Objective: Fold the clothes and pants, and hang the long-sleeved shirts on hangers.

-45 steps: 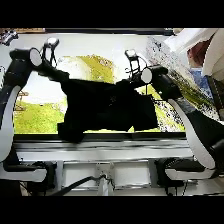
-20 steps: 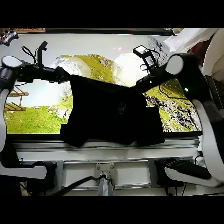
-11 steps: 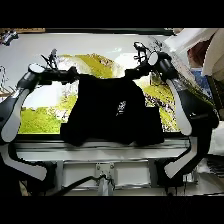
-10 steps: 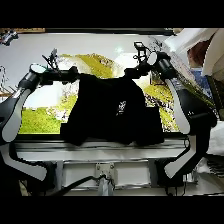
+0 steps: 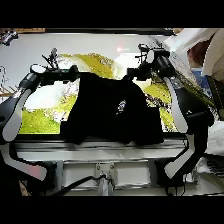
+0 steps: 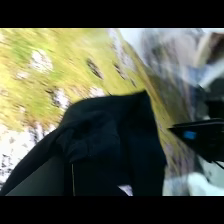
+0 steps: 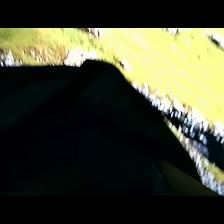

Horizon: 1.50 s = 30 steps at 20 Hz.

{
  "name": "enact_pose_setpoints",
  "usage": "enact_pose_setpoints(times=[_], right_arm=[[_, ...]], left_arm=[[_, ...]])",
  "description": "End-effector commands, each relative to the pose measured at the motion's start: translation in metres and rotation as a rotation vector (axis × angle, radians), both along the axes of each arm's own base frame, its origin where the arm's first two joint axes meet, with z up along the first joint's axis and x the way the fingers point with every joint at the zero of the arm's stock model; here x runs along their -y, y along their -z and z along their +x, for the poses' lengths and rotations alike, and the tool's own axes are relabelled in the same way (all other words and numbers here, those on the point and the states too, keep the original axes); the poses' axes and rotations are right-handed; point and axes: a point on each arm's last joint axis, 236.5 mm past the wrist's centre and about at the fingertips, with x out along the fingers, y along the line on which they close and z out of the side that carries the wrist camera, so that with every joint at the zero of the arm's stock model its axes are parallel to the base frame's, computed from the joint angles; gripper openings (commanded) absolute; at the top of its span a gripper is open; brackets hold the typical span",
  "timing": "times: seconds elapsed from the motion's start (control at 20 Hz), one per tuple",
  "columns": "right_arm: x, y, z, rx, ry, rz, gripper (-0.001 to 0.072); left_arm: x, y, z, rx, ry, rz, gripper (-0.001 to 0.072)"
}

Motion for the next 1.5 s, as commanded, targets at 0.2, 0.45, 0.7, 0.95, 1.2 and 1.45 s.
enact_pose_setpoints(times=[0.2, 0.45, 0.7, 0.95, 1.2, 1.45], right_arm=[[-0.044, -0.002, 0.002, 0.042, 0.222, -0.001, 0.0469], [-0.01, 0.001, 0.01, 0.06, 0.379, -0.081, 0.0468], [-0.016, 0.012, 0.014, 0.052, 0.407, -0.055, 0.0468], [-0.028, 0.021, 0.023, 0.061, 0.411, -0.004, 0.0468], [-0.038, 0.029, 0.028, 0.059, 0.435, 0.044, 0.0468], [-0.035, 0.04, 0.034, 0.058, 0.447, 0.053, 0.0468]], left_arm=[[0.031, -0.033, -0.021, 0.046, 0.142, -0.146, 0.0011], [0.045, -0.066, -0.031, 0.093, 0.201, -0.251, 0.0012], [0.051, -0.112, -0.036, 0.186, 0.216, -0.329, 0.0012], [0.051, -0.12, -0.04, 0.197, 0.228, -0.334, 0.0012], [0.059, -0.133, -0.048, 0.194, 0.255, -0.398, 0.0012], [0.061, -0.139, -0.053, 0.192, 0.275, -0.422, 0.0012]])
